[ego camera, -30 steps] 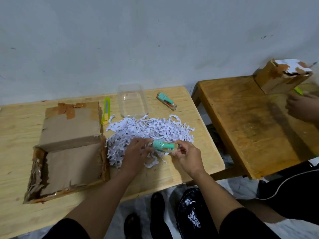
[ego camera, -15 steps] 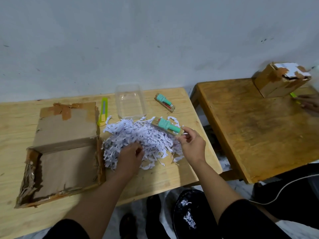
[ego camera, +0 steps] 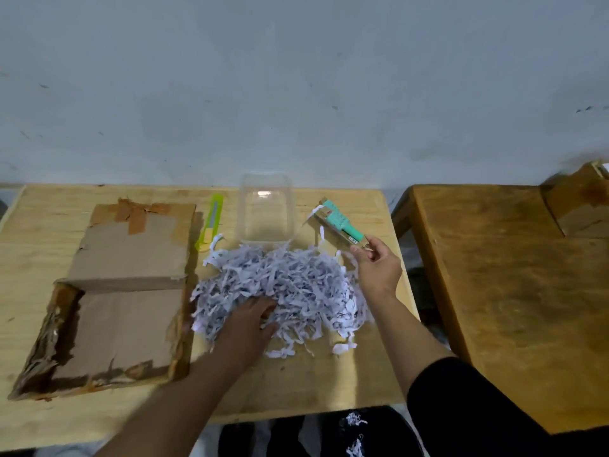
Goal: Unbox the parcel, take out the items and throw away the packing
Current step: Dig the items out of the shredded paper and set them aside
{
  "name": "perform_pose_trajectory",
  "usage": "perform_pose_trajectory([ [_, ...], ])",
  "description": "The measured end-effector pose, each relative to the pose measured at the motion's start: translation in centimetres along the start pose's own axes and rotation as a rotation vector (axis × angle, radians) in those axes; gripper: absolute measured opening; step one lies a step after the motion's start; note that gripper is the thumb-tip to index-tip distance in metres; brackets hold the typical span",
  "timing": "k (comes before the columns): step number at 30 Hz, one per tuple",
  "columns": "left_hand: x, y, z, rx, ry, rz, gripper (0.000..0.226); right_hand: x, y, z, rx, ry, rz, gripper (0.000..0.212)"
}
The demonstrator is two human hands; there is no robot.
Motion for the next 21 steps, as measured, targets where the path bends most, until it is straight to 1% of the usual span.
perform_pose_trajectory([
  [5,-0.2,-0.1,0.2,-0.029,0.012,-0.011,0.039,-0.7,-1.8,-1.1,0.052,0.056,-0.008,0.042],
  [10,-0.1,-0.1,0.0,-0.036,-0.003,-0.007,0.036,-2.4,-2.4,-2.2,0.081,0.117,-0.060,0.041],
  [14,-0.4,0.0,0.3,-0.030,0.021,-0.039,0.034,-1.8,-2.9,-2.2,0.117,0.300,0.068,0.042],
  [16,-0.7,0.2,0.7,-0.032,0.046,-0.086,0.028,-1.6,-3.0,-1.9,0.125,0.359,0.090,0.046],
  [18,-1.5,0.5,1.7,-0.079,0.041,-0.162,0.023,-1.9,-3.0,-1.2,0.117,0.357,0.079,0.050],
  [20,-2.4,0.6,3.4,-0.211,-0.009,-0.243,0.024,-2.5,-2.6,-0.5,0.136,0.354,0.061,0.049],
  [21,-2.7,0.6,4.3,-0.291,-0.044,-0.266,0.029,-2.7,-2.3,-0.1,0.173,0.368,0.068,0.047],
])
Point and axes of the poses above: each hand's wrist, its own y-axis away from the middle knuckle, its own z-axis out of the back of the hand, x = y × z, the point moved 7 cm from there along -y, towards the middle knuckle, and after that the axes turned 8 degrees about z, right-handed, at the moved point
